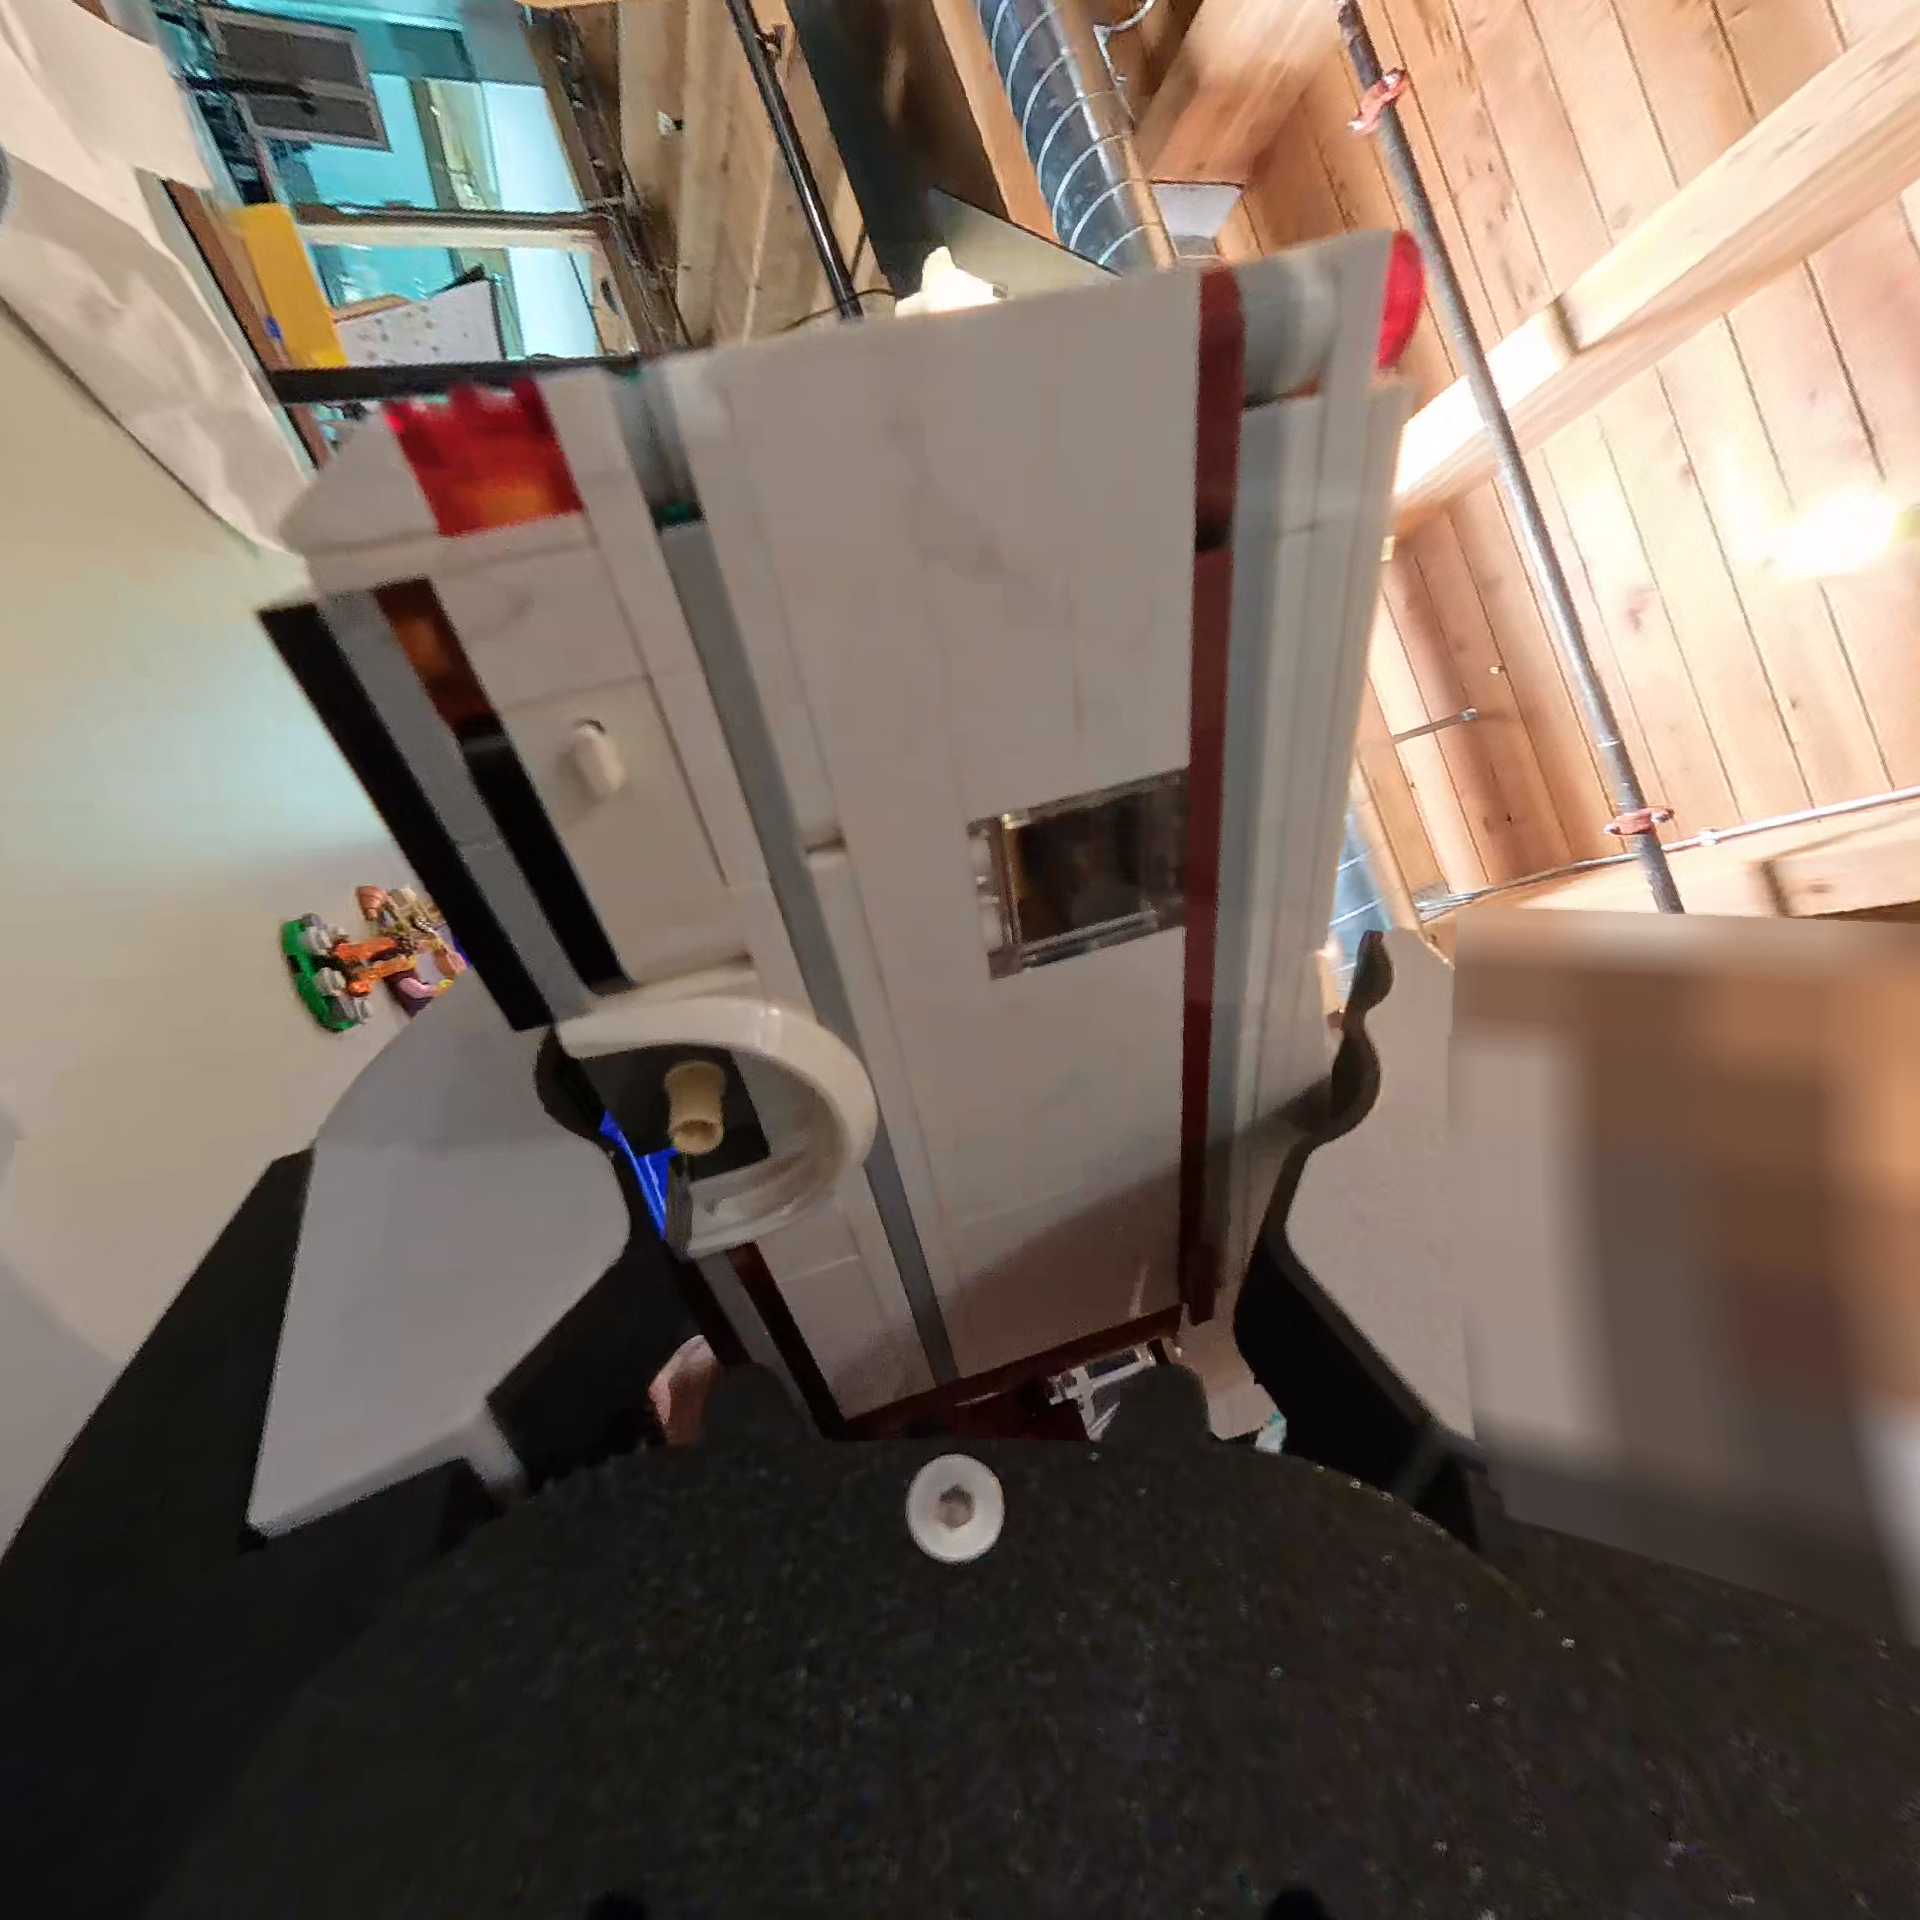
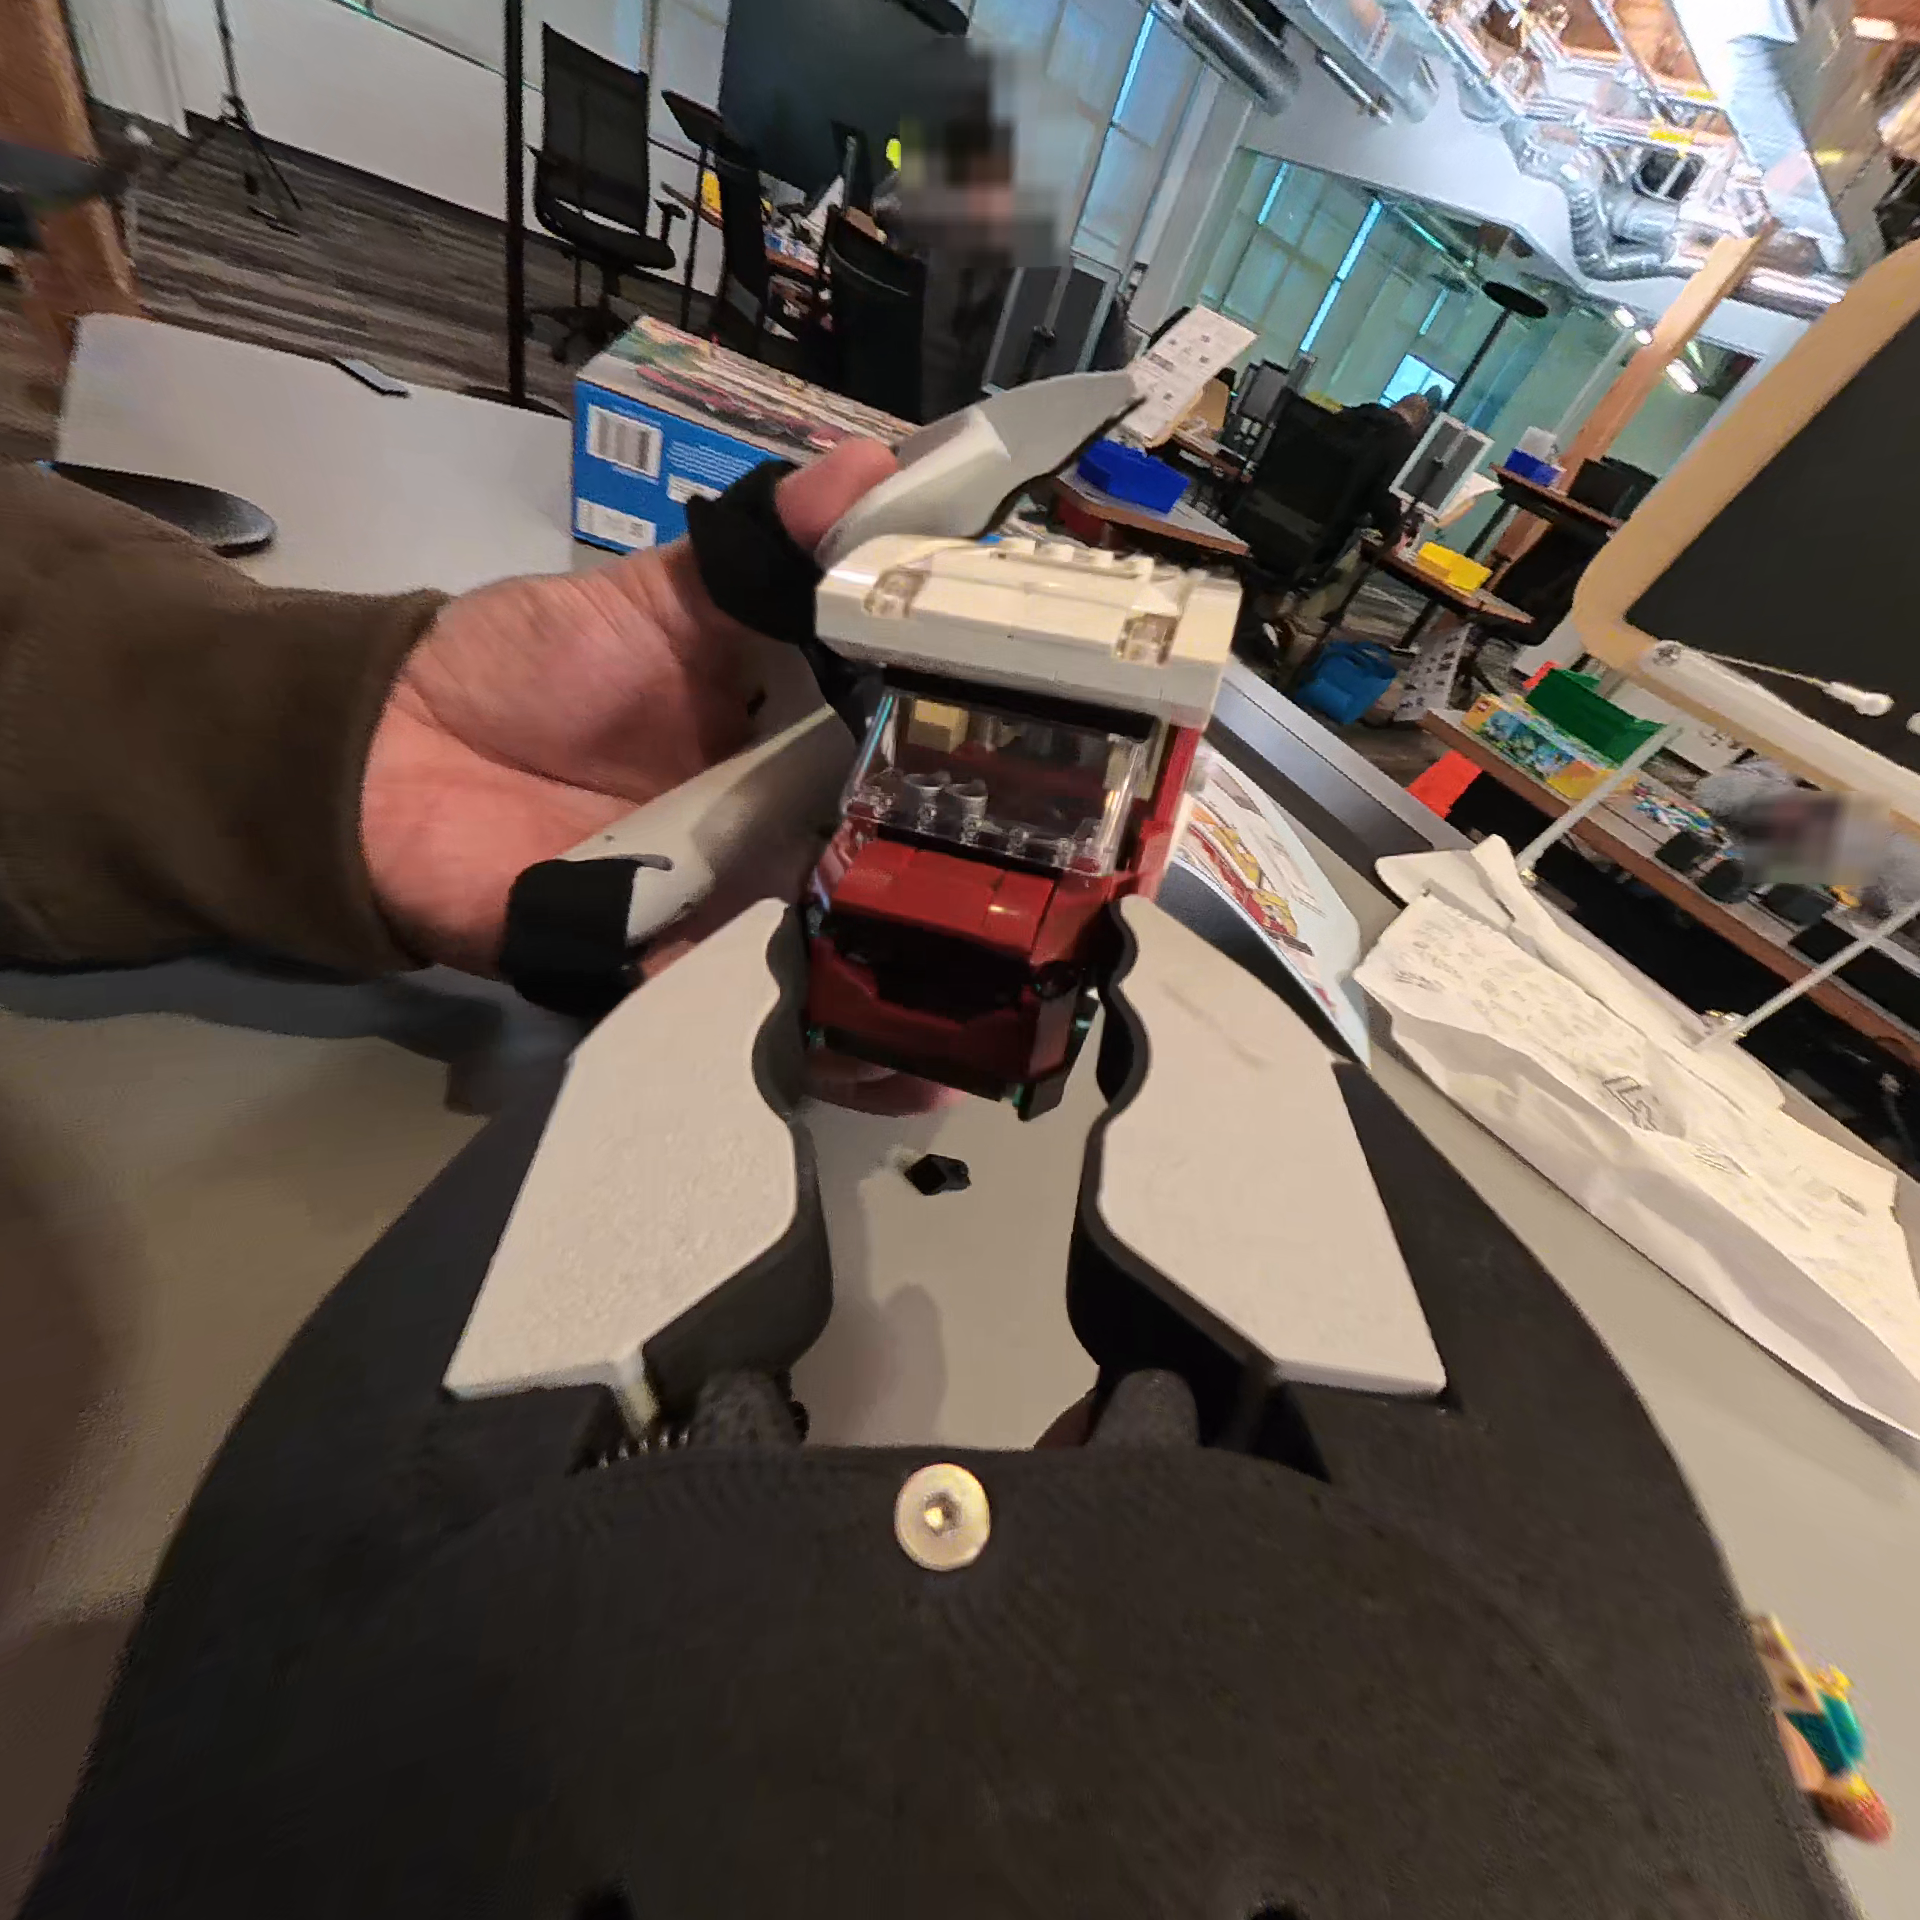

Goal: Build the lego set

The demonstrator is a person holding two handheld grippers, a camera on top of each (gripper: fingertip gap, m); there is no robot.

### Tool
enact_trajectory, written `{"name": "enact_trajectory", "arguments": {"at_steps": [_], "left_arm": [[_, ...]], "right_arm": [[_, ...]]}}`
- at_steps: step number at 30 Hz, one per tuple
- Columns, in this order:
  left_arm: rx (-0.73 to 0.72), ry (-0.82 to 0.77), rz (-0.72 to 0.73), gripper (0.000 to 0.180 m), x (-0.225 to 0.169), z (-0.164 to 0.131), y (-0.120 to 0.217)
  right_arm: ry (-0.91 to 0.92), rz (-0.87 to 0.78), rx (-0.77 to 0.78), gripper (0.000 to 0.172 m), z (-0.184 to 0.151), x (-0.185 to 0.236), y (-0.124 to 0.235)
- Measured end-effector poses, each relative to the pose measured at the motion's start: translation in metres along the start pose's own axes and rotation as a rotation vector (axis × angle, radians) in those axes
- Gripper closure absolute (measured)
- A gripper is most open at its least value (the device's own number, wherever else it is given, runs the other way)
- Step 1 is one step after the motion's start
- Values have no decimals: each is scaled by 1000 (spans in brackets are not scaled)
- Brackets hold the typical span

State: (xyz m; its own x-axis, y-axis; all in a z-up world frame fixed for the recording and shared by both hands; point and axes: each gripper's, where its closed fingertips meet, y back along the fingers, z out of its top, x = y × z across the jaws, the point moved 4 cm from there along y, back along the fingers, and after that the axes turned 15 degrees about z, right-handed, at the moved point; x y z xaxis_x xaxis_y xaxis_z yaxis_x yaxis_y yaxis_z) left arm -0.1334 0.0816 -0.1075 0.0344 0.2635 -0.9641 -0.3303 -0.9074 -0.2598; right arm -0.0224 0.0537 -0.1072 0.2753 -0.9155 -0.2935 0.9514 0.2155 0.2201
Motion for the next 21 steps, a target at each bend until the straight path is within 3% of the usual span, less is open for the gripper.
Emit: {"name": "enact_trajectory", "arguments": {"at_steps": [13, 18, 21], "left_arm": [[50, 32, -14, 47, -6, 11, -1], [74, 11, 8, 50, -5, 21, -5], [80, -4, 28, 72, -3, 31, -4]], "right_arm": [[-51, 106, 36, 117, -11, 0, 6], [-57, 213, 130, 119, -32, -2, 18], [-85, 307, 187, 124, -47, -1, 35]]}}
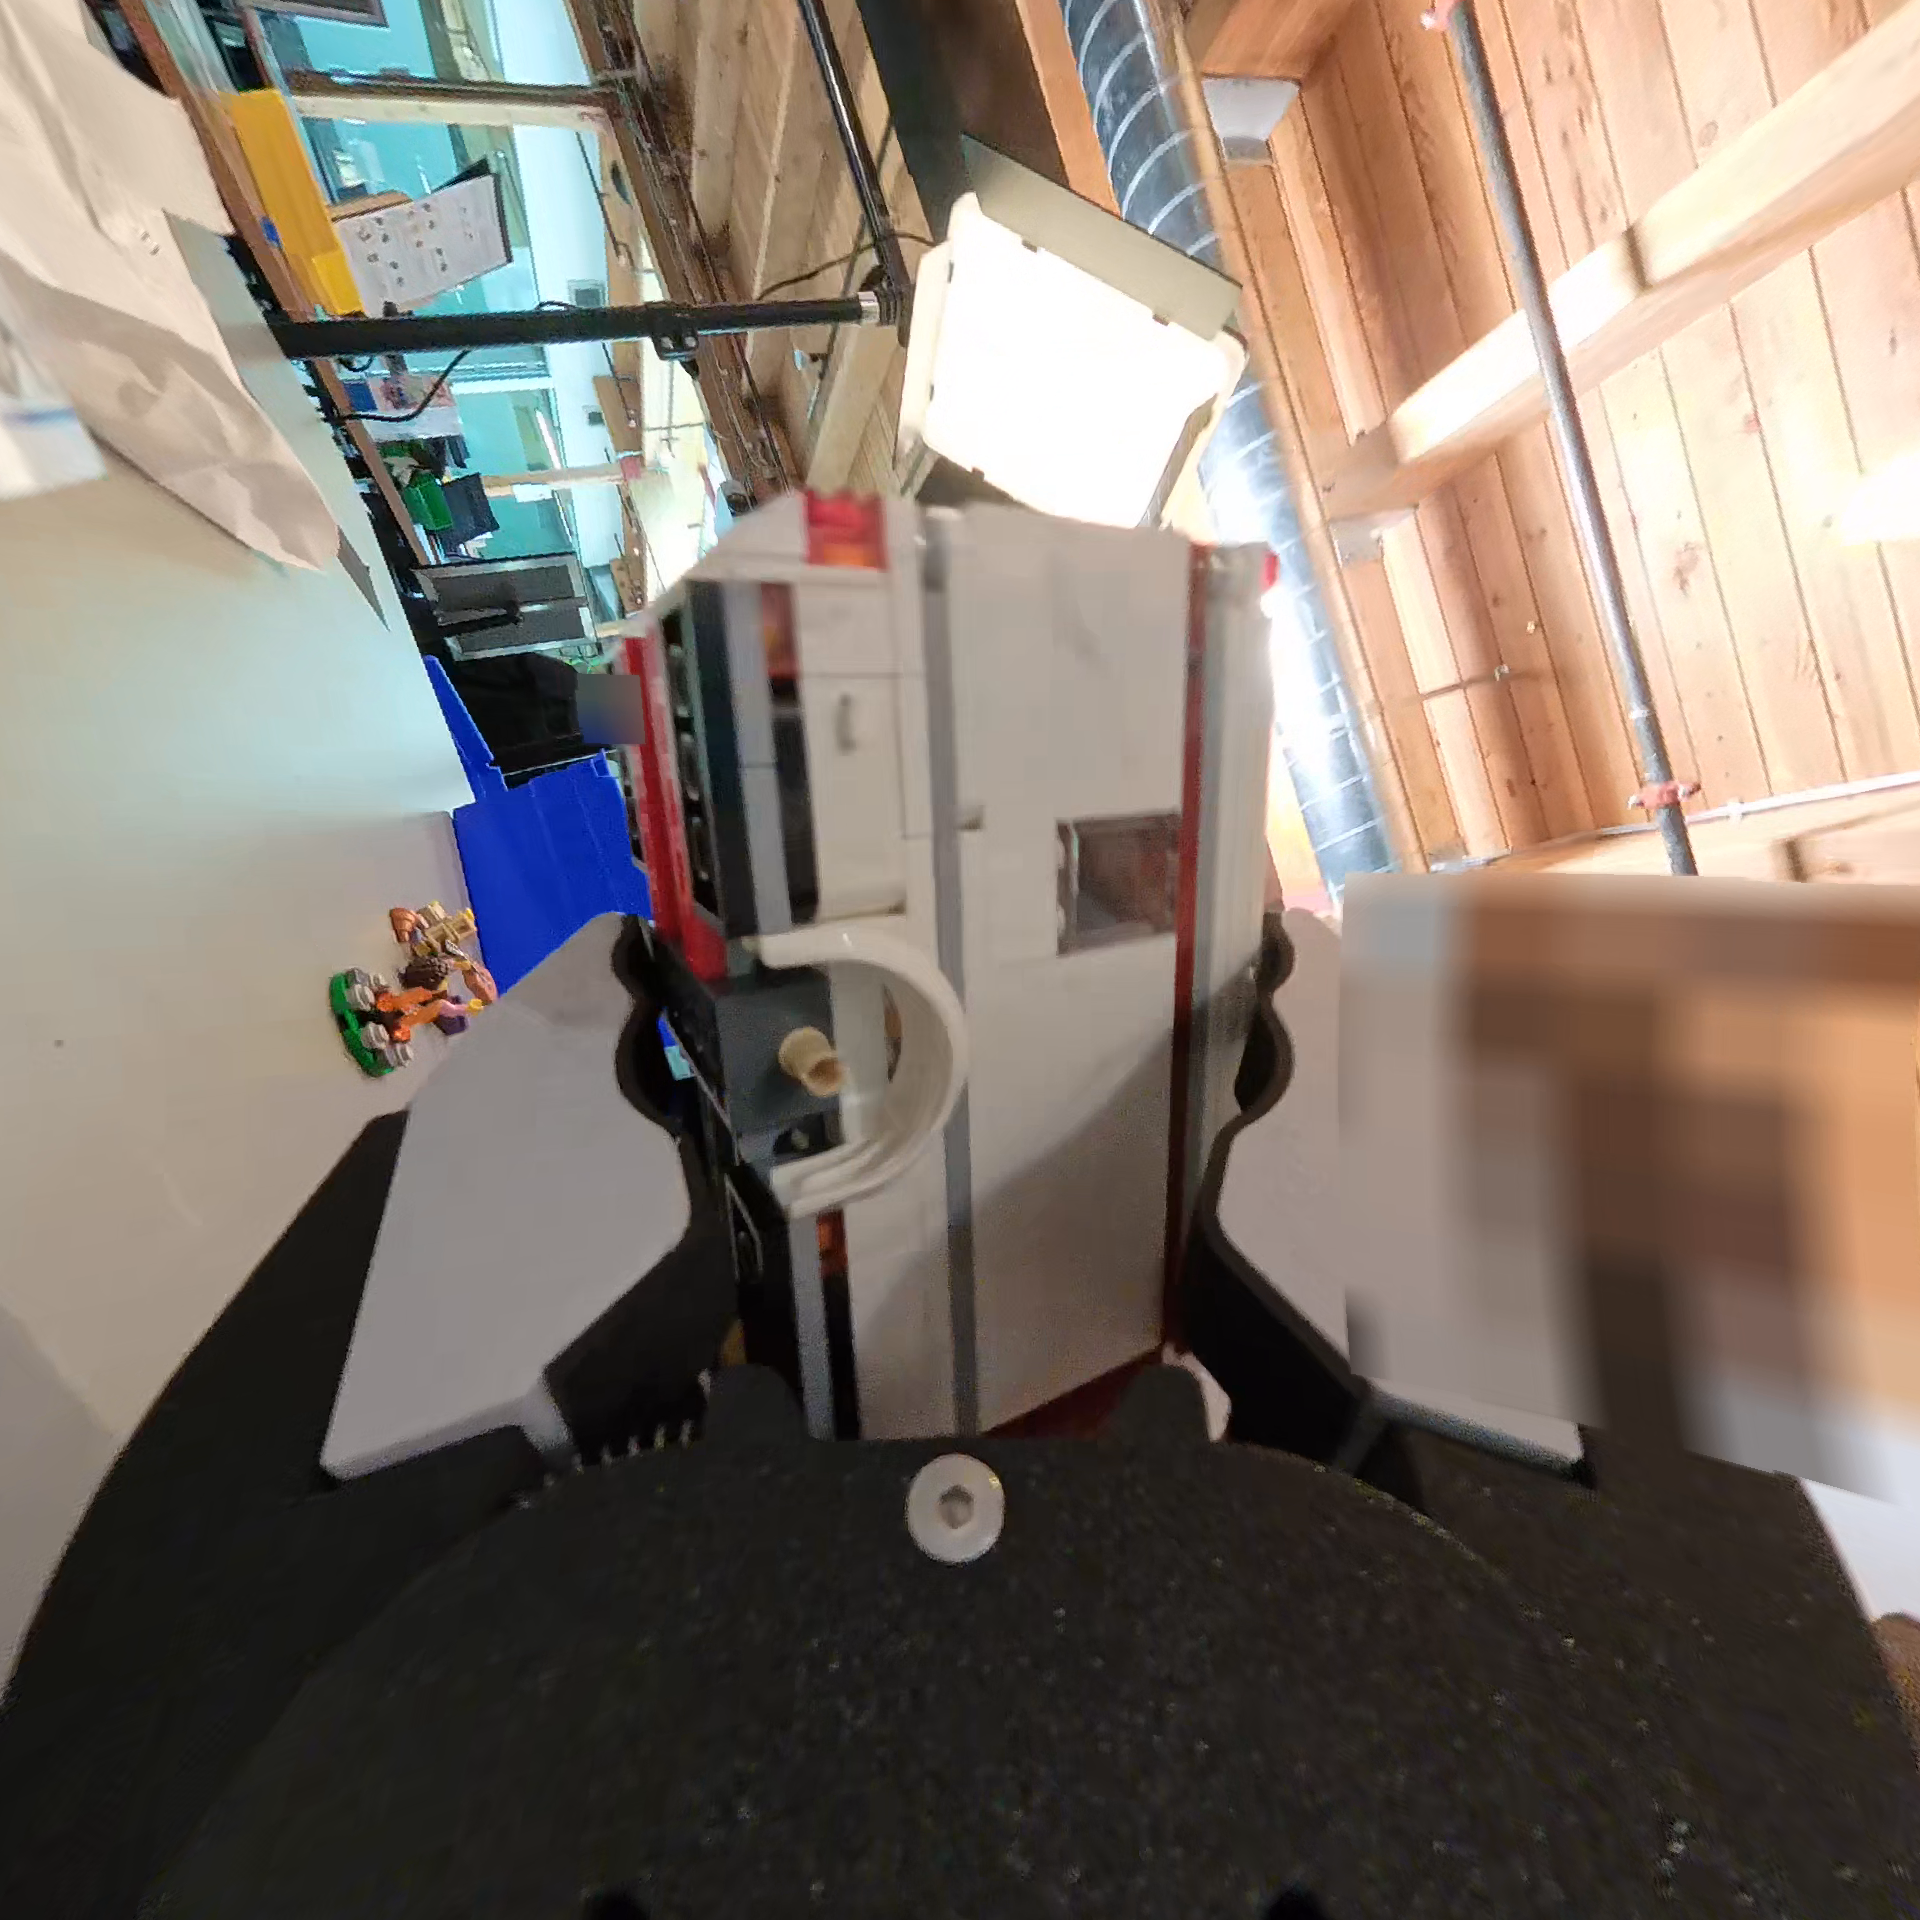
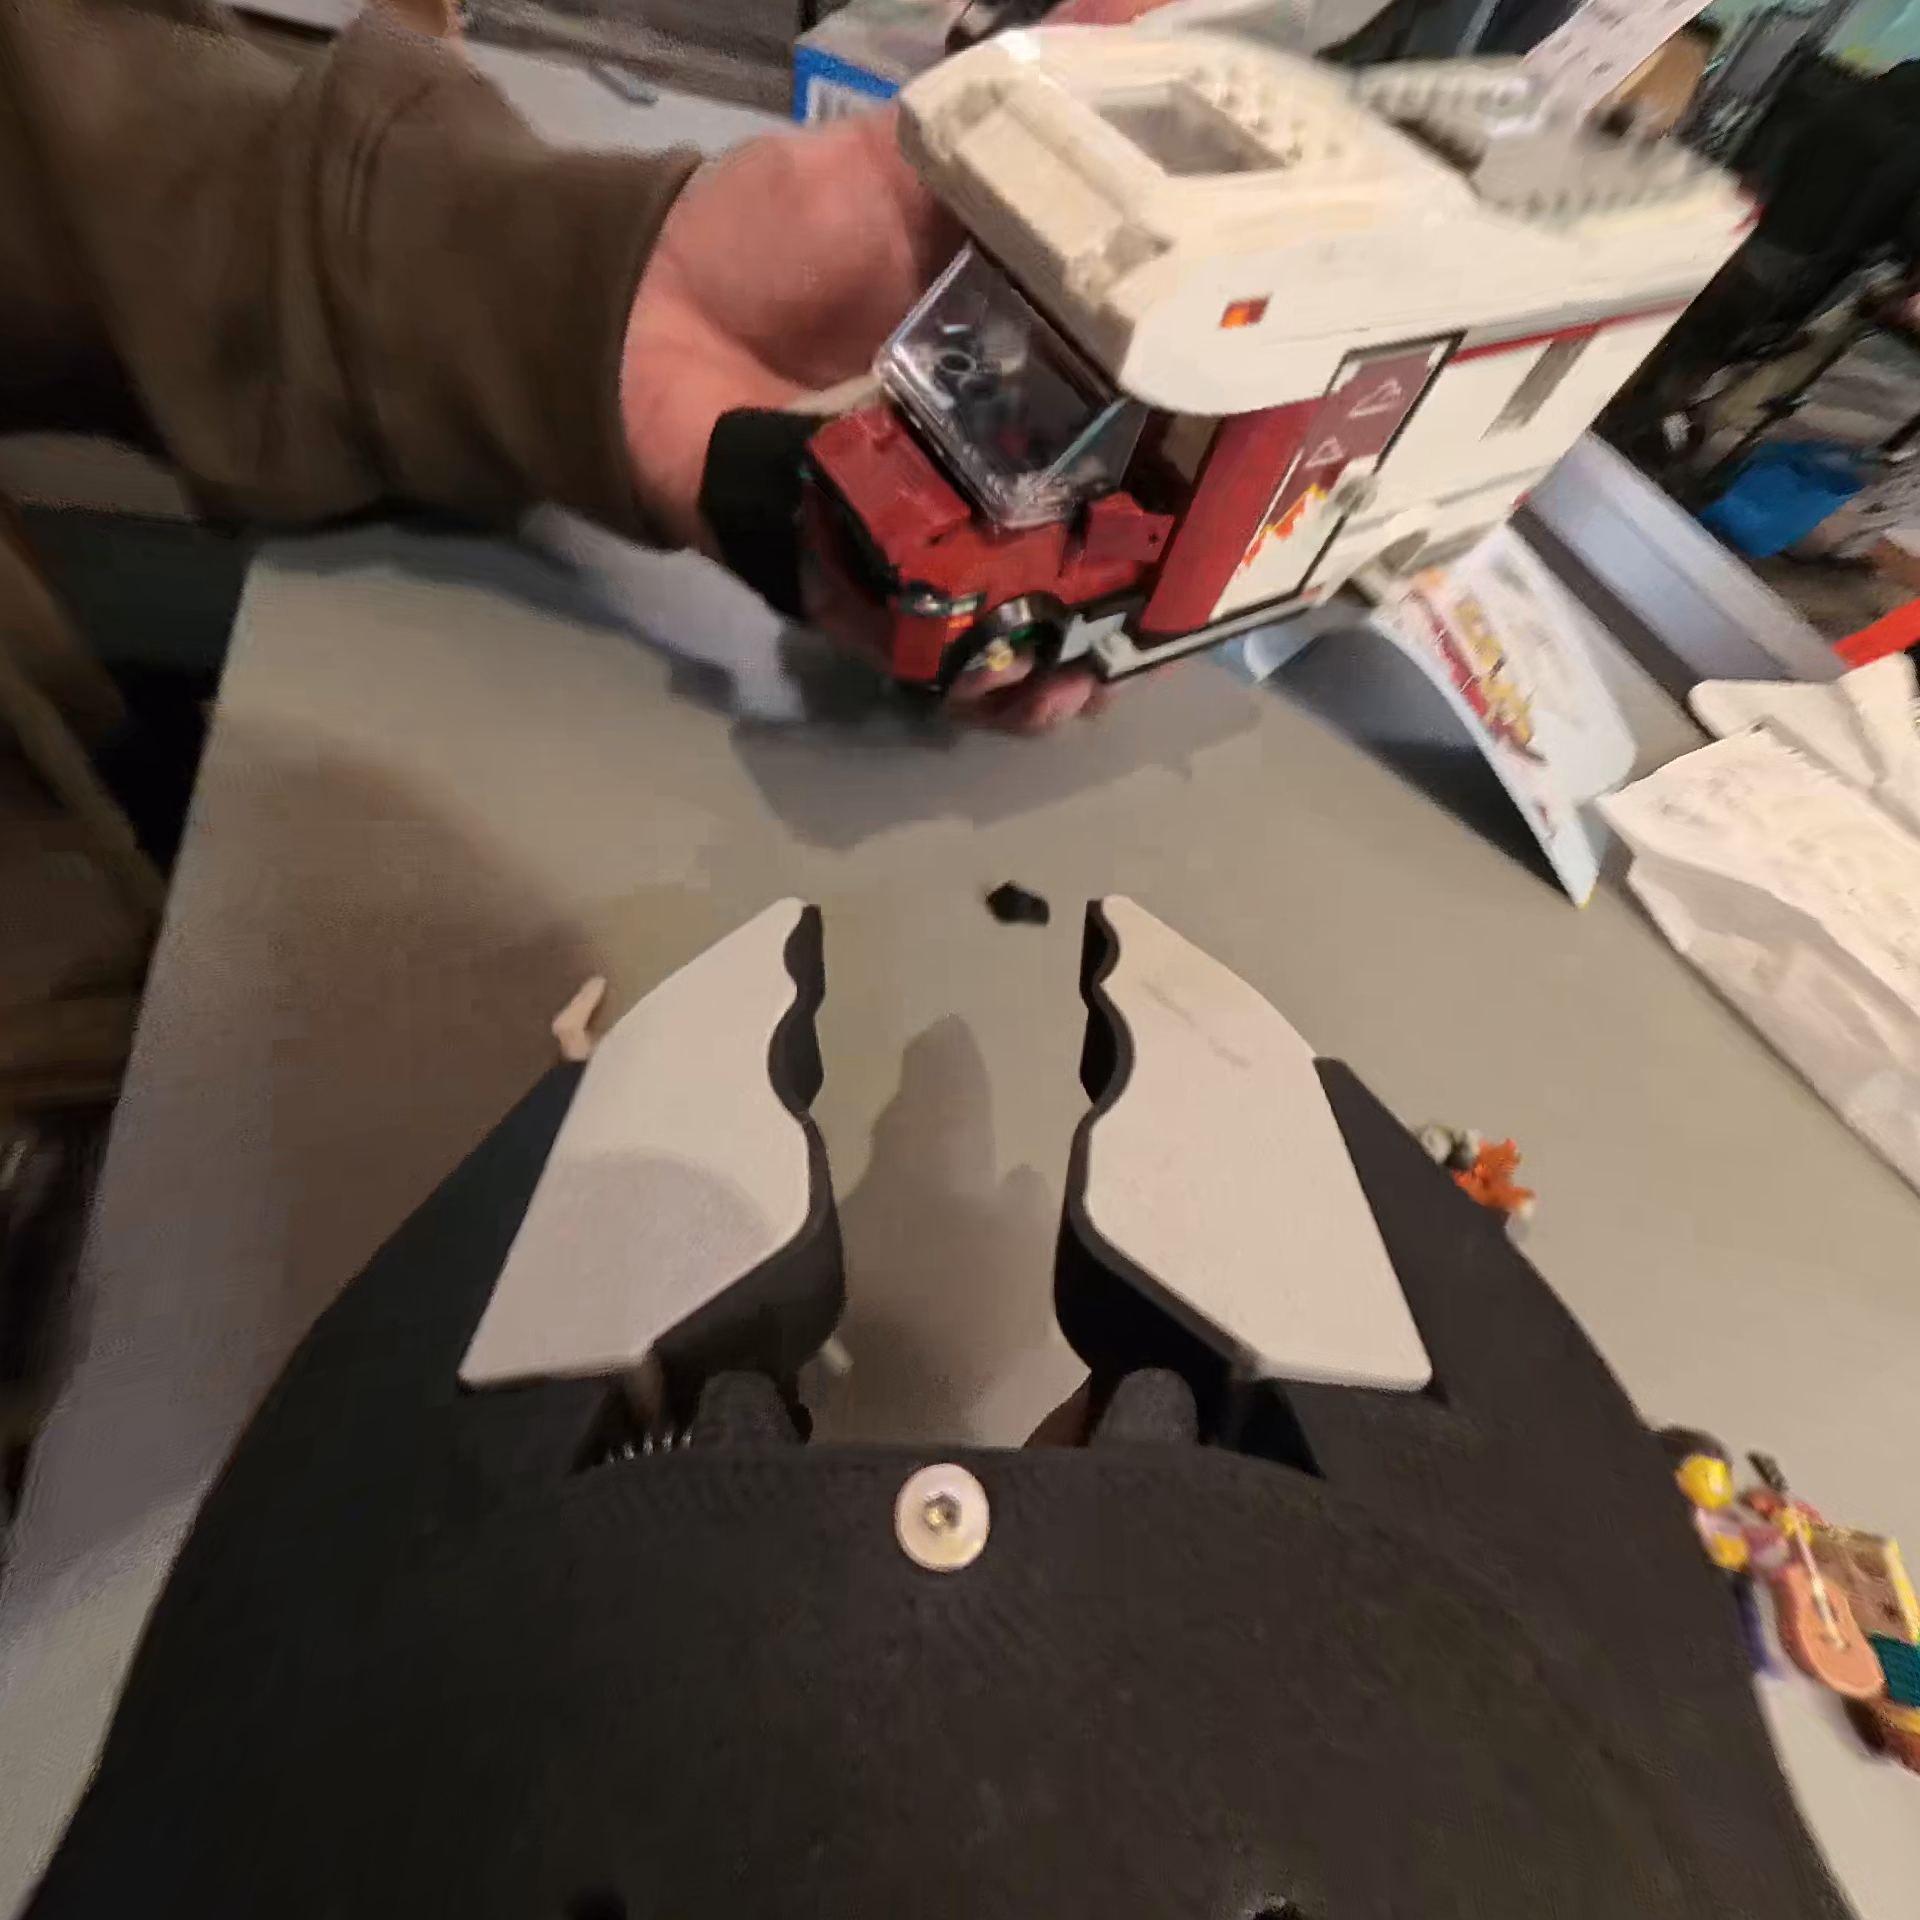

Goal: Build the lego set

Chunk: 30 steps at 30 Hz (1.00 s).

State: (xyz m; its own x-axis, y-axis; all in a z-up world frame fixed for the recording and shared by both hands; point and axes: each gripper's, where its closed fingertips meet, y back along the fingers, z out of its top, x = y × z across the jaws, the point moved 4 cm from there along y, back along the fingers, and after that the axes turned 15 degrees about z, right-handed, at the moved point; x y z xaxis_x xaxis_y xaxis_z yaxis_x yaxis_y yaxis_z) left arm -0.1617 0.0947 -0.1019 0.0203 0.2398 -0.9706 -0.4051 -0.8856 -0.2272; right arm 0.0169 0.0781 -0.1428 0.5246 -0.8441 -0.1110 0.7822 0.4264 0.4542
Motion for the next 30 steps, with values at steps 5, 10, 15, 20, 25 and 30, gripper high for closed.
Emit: {"name": "enact_trajectory", "arguments": {"at_steps": [5, 10, 15, 20, 25, 30], "left_arm": [[35, 22, 1, 73, 10, -9, -6], [68, 80, -46, 73, 15, -23, -16], [90, 80, -76, 72, 10, -29, -20], [23, 100, -88, 71, 9, -26, -21], [-39, 94, -62, 71, 12, -20, -24], [-101, 99, -24, 71, 17, -14, -23]], "right_arm": [[-111, 43, -22, 127, -10, 2, 11], [-114, -10, -24, 123, 1, -4, -3], [-253, 64, -73, 115, 8, -3, -21], [-307, 18, -111, 113, 11, -9, -23], [-246, -114, -82, 112, 11, -10, -21], [-216, -235, -65, 105, 15, -9, -23]]}}
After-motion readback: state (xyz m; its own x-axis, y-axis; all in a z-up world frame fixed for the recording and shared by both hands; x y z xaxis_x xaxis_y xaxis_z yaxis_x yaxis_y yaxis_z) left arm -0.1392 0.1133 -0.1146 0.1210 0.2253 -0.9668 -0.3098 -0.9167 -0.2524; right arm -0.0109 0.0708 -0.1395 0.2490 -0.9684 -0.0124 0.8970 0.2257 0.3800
